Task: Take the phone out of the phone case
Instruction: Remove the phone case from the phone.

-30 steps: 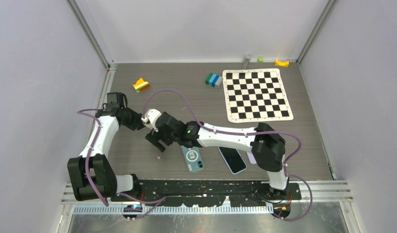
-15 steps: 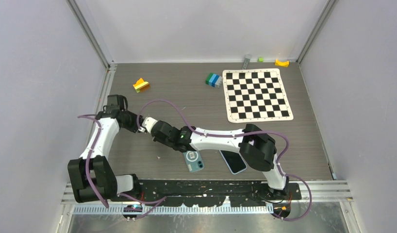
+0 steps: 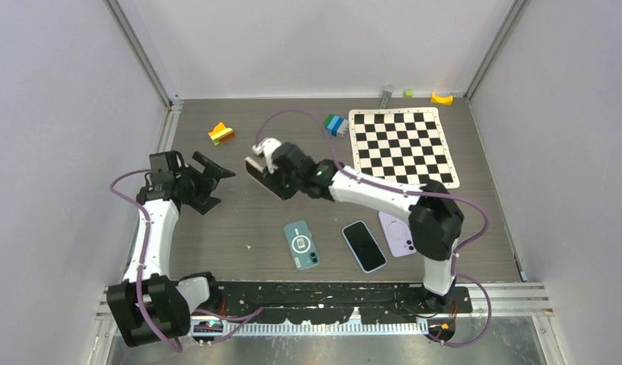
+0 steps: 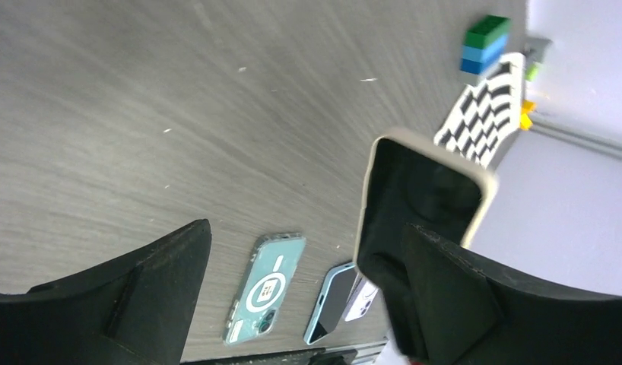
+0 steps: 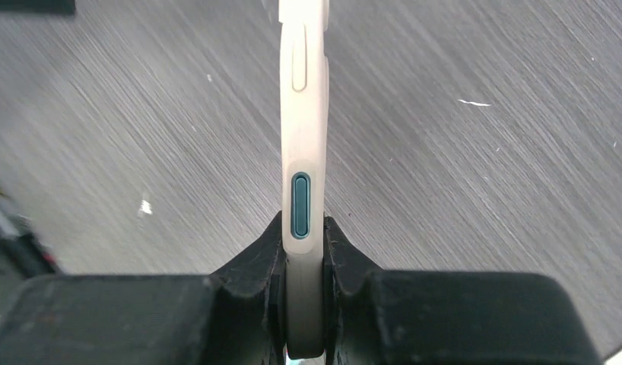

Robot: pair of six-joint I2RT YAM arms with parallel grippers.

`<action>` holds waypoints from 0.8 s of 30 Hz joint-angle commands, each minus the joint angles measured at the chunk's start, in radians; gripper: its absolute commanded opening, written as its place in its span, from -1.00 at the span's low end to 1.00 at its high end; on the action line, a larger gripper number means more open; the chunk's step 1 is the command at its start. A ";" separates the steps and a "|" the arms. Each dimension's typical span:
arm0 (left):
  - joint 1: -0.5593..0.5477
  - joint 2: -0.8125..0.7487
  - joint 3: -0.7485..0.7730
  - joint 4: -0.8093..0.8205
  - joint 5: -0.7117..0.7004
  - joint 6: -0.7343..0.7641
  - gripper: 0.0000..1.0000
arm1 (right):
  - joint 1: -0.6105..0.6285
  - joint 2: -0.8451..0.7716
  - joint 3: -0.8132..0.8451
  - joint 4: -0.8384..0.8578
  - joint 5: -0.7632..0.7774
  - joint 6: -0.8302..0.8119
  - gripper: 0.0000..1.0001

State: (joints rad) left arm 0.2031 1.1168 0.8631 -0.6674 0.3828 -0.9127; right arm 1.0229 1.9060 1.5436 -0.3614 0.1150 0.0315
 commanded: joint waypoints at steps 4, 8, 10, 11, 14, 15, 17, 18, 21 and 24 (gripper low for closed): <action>0.004 -0.123 -0.002 0.317 0.249 0.086 0.99 | -0.213 -0.156 -0.037 0.251 -0.465 0.507 -0.99; 0.004 -0.137 -0.009 0.468 0.399 0.060 0.99 | -0.272 -0.181 -0.064 0.413 -0.607 0.715 -0.99; 0.003 -0.139 -0.006 0.526 0.459 0.037 0.99 | -0.294 -0.187 -0.080 0.507 -0.662 0.820 -0.99; 0.003 -0.139 -0.008 0.560 0.481 0.014 0.99 | -0.303 -0.188 -0.085 0.537 -0.698 0.850 -0.99; 0.004 -0.128 -0.036 0.806 0.555 -0.158 0.99 | -0.308 -0.174 -0.088 0.682 -0.771 0.998 -0.99; 0.003 -0.121 -0.052 0.900 0.567 -0.246 0.99 | -0.308 -0.170 -0.089 0.749 -0.782 1.064 -0.99; 0.004 -0.106 -0.058 0.988 0.578 -0.307 0.99 | -0.308 -0.154 -0.090 0.834 -0.807 1.149 -0.99; 0.003 -0.097 -0.051 0.987 0.584 -0.309 0.99 | -0.308 -0.144 -0.090 0.864 -0.820 1.174 -0.99; 0.004 -0.082 -0.036 0.980 0.605 -0.316 0.95 | -0.308 -0.119 -0.083 0.956 -0.843 1.263 -0.99; 0.004 -0.088 -0.034 1.005 0.601 -0.338 0.89 | -0.308 -0.099 -0.073 0.992 -0.863 1.303 -0.99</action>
State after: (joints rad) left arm 0.2035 1.0355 0.8127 0.2054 0.9318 -1.1805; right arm 0.7124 1.8027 1.4303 0.3958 -0.6716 1.1893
